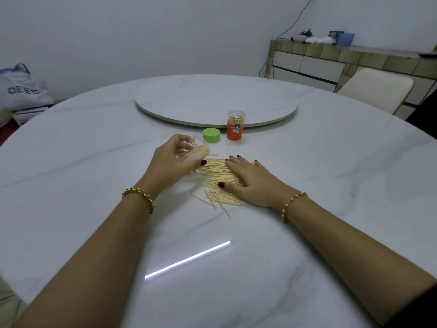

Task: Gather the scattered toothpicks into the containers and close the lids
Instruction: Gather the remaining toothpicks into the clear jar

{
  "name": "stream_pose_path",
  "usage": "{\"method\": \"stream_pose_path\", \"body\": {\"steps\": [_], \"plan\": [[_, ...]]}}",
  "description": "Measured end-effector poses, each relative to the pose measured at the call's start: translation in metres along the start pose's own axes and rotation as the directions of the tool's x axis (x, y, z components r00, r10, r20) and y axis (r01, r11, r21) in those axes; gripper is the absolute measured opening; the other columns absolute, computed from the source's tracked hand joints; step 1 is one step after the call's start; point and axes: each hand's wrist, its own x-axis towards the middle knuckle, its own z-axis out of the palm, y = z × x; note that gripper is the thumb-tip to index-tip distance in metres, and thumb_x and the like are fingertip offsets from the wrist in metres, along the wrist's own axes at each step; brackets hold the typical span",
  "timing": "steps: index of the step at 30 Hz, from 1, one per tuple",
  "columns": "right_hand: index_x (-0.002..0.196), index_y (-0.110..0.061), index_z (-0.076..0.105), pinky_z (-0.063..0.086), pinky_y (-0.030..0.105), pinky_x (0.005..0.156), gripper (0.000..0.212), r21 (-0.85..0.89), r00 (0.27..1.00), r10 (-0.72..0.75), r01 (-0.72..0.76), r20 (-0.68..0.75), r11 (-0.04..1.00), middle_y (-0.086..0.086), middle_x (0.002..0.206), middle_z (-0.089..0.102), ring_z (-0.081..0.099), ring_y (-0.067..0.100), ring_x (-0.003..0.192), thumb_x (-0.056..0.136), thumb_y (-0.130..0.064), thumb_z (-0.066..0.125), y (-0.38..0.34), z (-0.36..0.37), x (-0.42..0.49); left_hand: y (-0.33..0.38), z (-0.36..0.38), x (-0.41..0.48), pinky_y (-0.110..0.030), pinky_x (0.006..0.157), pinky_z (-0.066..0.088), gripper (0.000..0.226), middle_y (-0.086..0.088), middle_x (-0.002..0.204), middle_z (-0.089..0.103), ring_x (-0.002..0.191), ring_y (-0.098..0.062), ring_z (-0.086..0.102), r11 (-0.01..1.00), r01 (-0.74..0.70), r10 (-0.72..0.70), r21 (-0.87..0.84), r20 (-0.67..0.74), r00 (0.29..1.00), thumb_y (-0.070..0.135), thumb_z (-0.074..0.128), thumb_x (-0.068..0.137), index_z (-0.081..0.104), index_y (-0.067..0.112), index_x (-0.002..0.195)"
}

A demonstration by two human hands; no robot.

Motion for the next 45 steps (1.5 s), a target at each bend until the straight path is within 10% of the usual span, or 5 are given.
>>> {"method": "stream_pose_path", "body": {"steps": [15, 31, 45], "plan": [[0.138, -0.024, 0.047, 0.007, 0.043, 0.119, 0.041, 0.008, 0.962, -0.007, 0.01, -0.274, 1.0, -0.003, 0.147, 0.043, 0.031, 0.01, 0.139, 0.1, -0.038, 0.04, 0.014, -0.002, 0.006, -0.002, 0.001, 0.0, -0.008, 0.072, 0.037, 0.046, 0.009, 0.105, 0.059, 0.103, -0.009, 0.054, 0.999, 0.023, -0.024, -0.035, -0.014, 1.0, 0.026, 0.082, 0.073, 0.056, 0.023, 0.111], [0.15, -0.025, 0.022, -0.002, 0.039, 0.12, 0.074, 0.09, 0.991, -0.116, 0.121, -0.06, 0.989, -0.007, 0.16, 0.01, 0.002, 0.005, 0.146, 0.089, -0.064, 0.037, -0.029, 0.011, -0.027, -0.011, -0.003, -0.002, -0.026, 0.068, 0.055, 0.044, 0.007, 0.103, 0.06, 0.106, -0.011, 0.058, 0.99, 0.065, -0.073, -0.128, -0.054, 0.996, 0.025, 0.083, 0.072, 0.057, 0.023, 0.108], [0.146, -0.022, 0.032, 0.001, 0.045, 0.119, 0.07, -0.035, 0.986, -0.114, 0.11, -0.124, 0.993, -0.003, 0.155, 0.028, 0.016, 0.009, 0.145, 0.09, -0.064, 0.036, -0.036, 0.01, 0.028, -0.014, -0.019, 0.0, -0.015, 0.075, 0.048, 0.051, 0.01, 0.103, 0.059, 0.096, -0.002, 0.056, 0.989, 0.083, -0.099, -0.123, -0.131, 0.986, 0.028, 0.081, 0.074, 0.055, 0.018, 0.116]]}}
